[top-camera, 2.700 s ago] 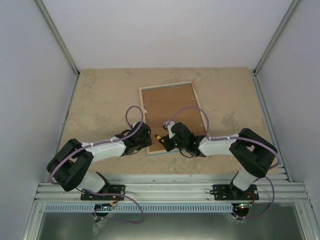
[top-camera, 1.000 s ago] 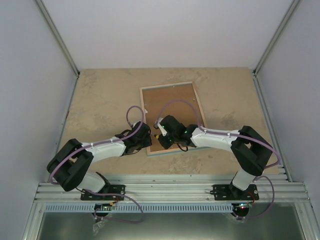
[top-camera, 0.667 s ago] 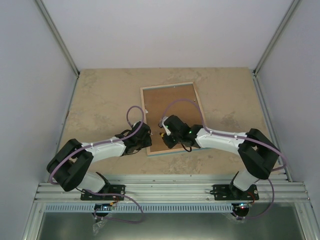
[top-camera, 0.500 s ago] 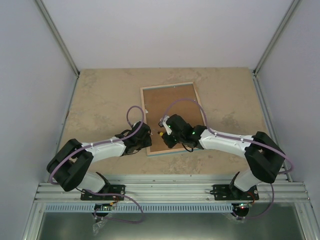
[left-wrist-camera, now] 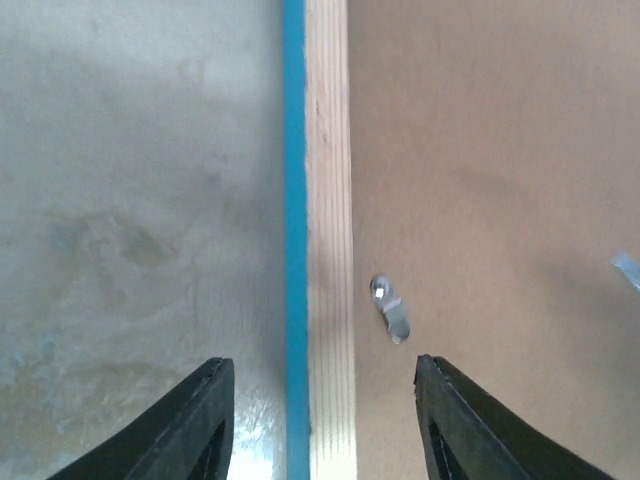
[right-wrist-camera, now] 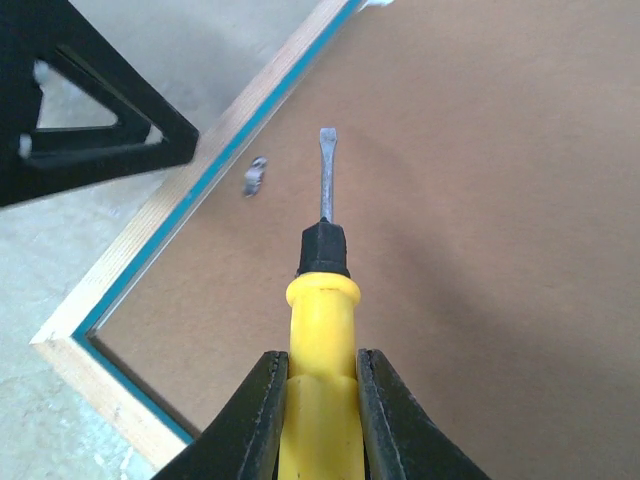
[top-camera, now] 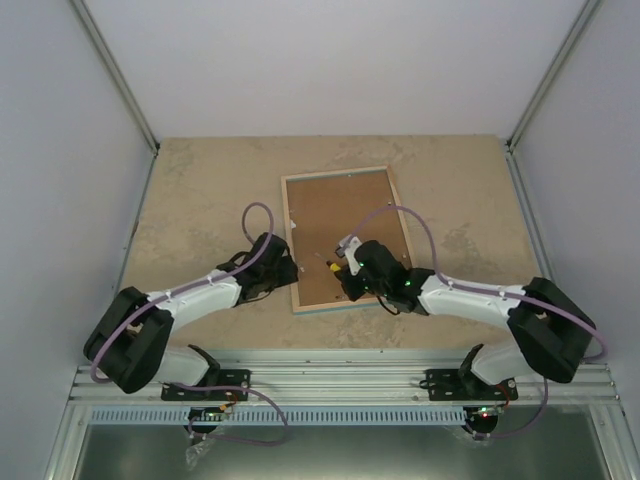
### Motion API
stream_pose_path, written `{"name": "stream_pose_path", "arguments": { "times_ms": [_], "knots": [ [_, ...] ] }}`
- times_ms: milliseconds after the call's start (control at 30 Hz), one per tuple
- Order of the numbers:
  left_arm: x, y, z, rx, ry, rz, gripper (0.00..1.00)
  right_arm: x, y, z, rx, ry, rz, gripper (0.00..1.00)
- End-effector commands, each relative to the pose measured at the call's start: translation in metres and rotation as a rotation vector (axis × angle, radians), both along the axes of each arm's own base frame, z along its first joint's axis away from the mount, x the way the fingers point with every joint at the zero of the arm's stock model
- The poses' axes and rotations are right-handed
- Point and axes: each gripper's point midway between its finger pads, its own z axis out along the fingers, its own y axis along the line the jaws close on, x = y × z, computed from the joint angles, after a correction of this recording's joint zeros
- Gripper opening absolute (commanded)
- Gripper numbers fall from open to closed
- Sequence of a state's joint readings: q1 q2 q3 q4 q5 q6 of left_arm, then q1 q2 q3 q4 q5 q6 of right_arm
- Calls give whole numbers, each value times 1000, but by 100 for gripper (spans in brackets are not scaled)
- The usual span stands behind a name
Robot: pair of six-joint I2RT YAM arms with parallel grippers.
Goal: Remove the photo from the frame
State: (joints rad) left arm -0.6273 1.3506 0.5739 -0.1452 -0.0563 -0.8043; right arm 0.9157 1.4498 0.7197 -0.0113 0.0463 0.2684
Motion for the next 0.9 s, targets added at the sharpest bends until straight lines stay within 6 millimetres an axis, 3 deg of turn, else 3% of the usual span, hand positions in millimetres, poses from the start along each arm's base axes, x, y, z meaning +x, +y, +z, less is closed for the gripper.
{"name": "stream_pose_path", "arguments": {
  "times_ms": [0, 267, 467, 700, 867],
  "knots": [
    [24, 2, 23, -21, -50, 6, 55, 21, -16, 29, 146, -117, -122, 0],
    [72, 7, 23, 18, -53, 29, 61, 27, -47, 38, 186, -196, -222, 0],
    [103, 14, 9, 89, -31, 41, 58, 25, -41, 35, 213, -168, -198, 0],
    [117, 8, -7, 132, 1, 3, 51, 25, -38, 28, 204, -154, -186, 0],
    [114, 9, -15, 156, 32, -11, 37, 24, -35, 25, 205, -140, -176, 1]
  ]
}}
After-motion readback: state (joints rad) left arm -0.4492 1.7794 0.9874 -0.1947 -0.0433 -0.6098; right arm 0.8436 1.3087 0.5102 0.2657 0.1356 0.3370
